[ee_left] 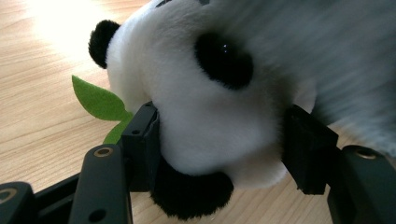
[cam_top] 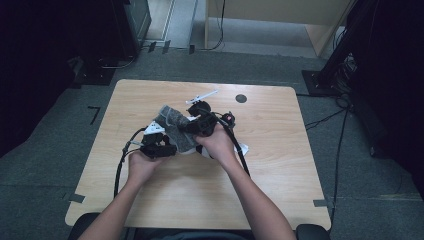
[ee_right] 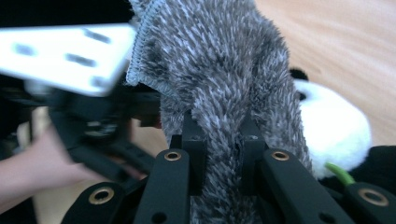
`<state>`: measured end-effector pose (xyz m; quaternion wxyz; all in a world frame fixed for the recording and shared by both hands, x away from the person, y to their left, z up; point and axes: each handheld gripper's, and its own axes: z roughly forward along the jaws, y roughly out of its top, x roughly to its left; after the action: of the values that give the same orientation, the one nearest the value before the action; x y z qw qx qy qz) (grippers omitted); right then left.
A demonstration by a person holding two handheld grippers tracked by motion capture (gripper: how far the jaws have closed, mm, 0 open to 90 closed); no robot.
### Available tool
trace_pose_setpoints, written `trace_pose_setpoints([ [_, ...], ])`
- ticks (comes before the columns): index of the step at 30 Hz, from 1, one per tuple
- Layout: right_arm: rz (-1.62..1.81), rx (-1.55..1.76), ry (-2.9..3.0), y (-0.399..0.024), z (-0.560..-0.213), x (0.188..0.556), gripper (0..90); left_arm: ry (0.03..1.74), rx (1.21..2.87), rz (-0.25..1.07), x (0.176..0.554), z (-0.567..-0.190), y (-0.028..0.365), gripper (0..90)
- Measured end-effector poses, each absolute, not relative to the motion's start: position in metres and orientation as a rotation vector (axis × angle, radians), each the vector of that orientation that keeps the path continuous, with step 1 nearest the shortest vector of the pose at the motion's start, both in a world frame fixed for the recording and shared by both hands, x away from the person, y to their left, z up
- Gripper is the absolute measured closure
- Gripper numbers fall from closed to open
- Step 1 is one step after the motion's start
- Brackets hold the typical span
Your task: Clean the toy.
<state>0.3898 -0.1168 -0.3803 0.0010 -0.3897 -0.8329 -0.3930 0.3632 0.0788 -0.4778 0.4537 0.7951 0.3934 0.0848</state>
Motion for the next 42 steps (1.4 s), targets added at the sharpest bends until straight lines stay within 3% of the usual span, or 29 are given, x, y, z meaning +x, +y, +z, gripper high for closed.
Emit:
trace_pose_setpoints([
  [7,-1.131,-1.269,-2.636,-0.103,-0.408,0.397,79.5,0.977,1.959,0.217,0.363,-0.479,0.078,37.8],
  [27,-1.033,-1.18,-2.753,-0.141,-0.403,0.377,80.4,0.966,1.972,0.214,0.362,-0.478,0.078,39.5],
  [42,-1.012,-1.316,-2.757,-0.19,-0.392,0.376,80.6,0.963,1.966,0.203,0.362,-0.479,0.079,40.3],
])
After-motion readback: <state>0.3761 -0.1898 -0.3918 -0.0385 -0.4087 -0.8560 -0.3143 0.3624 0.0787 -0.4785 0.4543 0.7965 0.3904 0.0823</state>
